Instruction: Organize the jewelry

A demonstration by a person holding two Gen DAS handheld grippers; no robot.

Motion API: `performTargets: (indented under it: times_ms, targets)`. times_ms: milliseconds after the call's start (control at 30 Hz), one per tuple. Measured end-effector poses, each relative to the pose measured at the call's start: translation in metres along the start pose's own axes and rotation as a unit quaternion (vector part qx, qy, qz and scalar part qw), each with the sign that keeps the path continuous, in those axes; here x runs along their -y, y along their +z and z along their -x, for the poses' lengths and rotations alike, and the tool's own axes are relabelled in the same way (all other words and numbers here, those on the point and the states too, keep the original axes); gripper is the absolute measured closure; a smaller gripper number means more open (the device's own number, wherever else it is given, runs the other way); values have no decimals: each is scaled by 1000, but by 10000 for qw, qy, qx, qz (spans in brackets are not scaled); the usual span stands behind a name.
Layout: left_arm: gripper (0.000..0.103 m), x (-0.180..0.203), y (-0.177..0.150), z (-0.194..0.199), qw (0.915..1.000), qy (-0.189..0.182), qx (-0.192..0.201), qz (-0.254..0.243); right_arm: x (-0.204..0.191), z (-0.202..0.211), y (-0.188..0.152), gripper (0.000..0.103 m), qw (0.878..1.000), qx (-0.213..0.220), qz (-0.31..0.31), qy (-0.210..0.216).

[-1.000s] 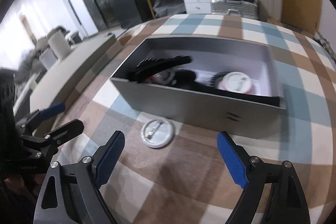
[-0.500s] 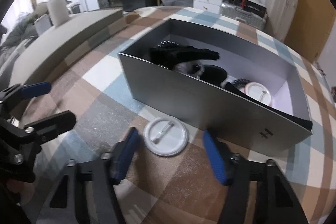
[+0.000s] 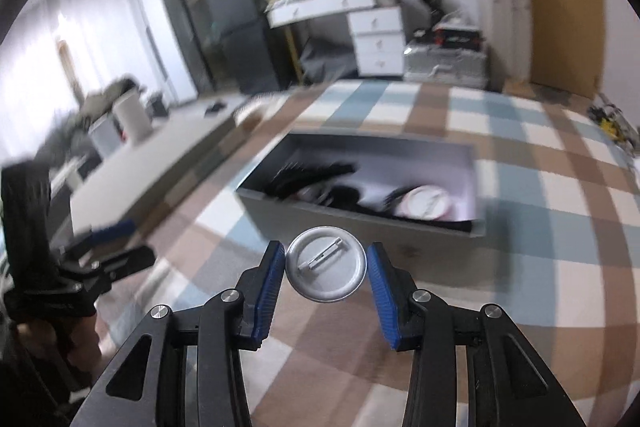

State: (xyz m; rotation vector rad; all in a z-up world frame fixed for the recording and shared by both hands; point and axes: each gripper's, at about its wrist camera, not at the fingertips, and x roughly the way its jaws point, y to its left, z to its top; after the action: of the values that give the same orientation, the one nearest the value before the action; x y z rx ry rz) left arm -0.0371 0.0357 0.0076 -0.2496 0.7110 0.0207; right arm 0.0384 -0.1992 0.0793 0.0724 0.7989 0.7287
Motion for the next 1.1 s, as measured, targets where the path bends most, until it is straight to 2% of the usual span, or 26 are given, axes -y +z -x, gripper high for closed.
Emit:
performTargets:
  times_ms: [33,100,133,167,200,300,633,700,833,933,967,1000,1067,1100]
  targets:
    - [10,0,1,-3,10000,-48,-48,19,6,4,1,61,9999,59,-98,-49]
    - [37,5,6,-11,9999,-63,-144,-22,15,9,3,61,9994,167,-249,-163]
    - [45,9,8,-15,9998,-49,-173,-67,20,8,4,61,9992,172,-312,-194]
    - [61,14,11,-18,9998,-62,-172,-112,23,9,5,61,9989,191,-368,-236]
    - [73,17,12,-20,9998,-78,-158,-137,27,8,7,61,9985,212,-434,-259]
    - [83,30,19,-27,9995,-170,-131,-244,32,8,11,61,9978,311,-529,-238]
    - [84,70,56,-53,9962,-437,85,-749,38,-13,30,59,9974,315,-497,-422]
    - [83,74,58,-57,9958,-477,27,-783,39,-11,31,56,9971,347,-507,-457]
    - [82,78,55,-59,9956,-499,-71,-792,39,-5,26,56,9972,332,-479,-464]
    - [62,80,52,-54,9956,-446,-71,-820,40,-2,21,55,9972,301,-485,-481]
    - [50,81,52,-52,9957,-435,-52,-820,40,-1,19,53,9973,299,-494,-461]
    - [41,81,52,-49,9957,-434,-21,-824,40,-1,19,48,9973,300,-498,-438]
    - [34,83,51,-46,9954,-449,14,-844,39,2,16,37,9974,333,-506,-390]
    - [28,84,51,-46,9954,-420,-13,-860,39,3,16,33,9974,343,-507,-380]
